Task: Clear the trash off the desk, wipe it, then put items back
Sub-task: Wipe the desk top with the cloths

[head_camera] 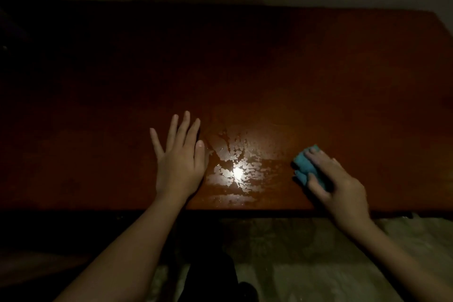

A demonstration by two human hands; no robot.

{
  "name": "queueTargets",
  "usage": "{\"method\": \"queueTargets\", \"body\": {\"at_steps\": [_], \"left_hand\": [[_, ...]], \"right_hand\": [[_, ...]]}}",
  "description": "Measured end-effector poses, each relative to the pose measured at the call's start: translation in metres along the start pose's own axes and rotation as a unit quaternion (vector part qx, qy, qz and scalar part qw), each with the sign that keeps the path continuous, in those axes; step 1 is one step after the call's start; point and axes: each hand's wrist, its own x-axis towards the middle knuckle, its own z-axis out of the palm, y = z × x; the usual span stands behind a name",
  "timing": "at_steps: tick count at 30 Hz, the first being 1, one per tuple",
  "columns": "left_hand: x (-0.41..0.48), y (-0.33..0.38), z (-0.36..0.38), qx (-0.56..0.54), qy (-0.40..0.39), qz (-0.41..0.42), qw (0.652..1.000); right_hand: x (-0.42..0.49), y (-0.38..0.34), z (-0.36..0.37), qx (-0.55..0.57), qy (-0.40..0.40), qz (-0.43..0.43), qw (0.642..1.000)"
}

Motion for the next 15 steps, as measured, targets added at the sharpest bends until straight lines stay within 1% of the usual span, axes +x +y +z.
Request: {"method": "queueTargets", "body": {"at_steps": [2,3,4,6,8,10,12,15], "left_hand": [[-0.001,0.000,0.000,-0.002,0.003,-0.006,1.000],[-0.001,-0.001,0.001,-0.003,0.004,-0.008,1.000],[-0.001,-0.001,0.001,-0.004,0.005,-0.010,1.000],[-0.002,-0.003,0.001,-0.009,0.006,-0.019,1.000],[-0.002,-0.004,0.001,-0.020,0.007,-0.039,0.999],[0.001,-0.004,0.001,-0.036,0.005,-0.062,0.997],[0.006,-0.008,0.001,-0.039,0.004,-0.078,0.996],[0.017,-0.016,0.000,-0.035,0.004,-0.064,0.997]], "right_hand": [[-0.006,-0.028,0.024,-0.022,0.083,0.106,0.991],[-0.009,-0.046,0.039,-0.015,0.097,0.120,0.988],[-0.014,-0.064,0.053,-0.003,0.092,0.103,0.990],[-0.025,-0.093,0.074,0.001,0.046,0.014,0.999],[-0.027,-0.099,0.079,-0.012,0.001,-0.081,0.997],[-0.016,-0.090,0.072,-0.018,-0.028,-0.134,0.990],[0.002,-0.079,0.066,-0.020,-0.041,-0.139,0.989],[0.037,-0.070,0.060,-0.027,-0.045,-0.087,0.995]]}}
